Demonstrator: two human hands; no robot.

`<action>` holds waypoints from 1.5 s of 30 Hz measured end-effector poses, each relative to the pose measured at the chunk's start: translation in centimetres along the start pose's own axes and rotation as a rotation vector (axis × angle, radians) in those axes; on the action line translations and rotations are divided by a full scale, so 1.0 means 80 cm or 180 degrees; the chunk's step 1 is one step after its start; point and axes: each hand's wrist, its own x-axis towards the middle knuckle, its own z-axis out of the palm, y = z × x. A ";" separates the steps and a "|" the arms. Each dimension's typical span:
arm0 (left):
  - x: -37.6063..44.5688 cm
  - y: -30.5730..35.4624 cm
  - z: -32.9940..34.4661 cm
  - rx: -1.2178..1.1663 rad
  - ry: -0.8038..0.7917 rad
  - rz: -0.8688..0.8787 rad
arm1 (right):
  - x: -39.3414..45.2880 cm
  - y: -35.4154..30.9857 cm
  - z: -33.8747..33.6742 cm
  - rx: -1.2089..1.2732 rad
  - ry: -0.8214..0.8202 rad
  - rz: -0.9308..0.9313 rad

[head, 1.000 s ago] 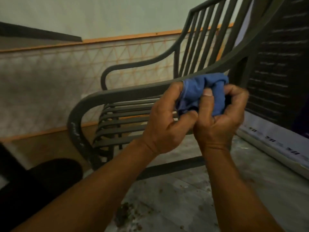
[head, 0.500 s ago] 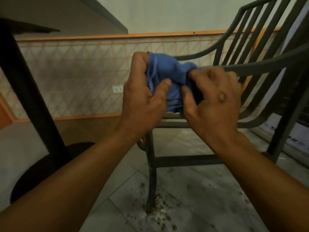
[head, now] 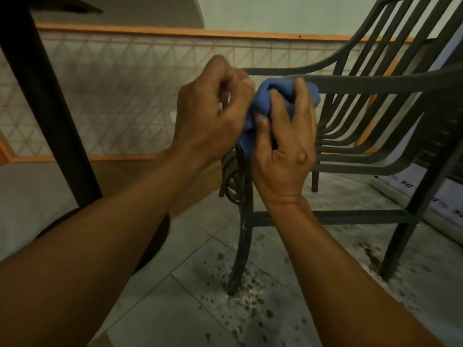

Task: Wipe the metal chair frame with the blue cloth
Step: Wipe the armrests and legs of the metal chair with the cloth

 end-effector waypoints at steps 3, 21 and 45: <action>0.005 -0.019 0.012 0.0627 -0.0745 0.0243 | -0.025 0.014 0.016 -0.0319 -0.0751 0.0009; 0.009 -0.032 0.044 0.1323 -0.1555 0.0344 | -0.107 0.057 -0.015 -0.0230 -0.1238 0.0021; -0.079 -0.077 0.056 0.2022 -0.1470 0.0774 | -0.189 0.078 -0.041 -0.0252 -0.1632 0.0269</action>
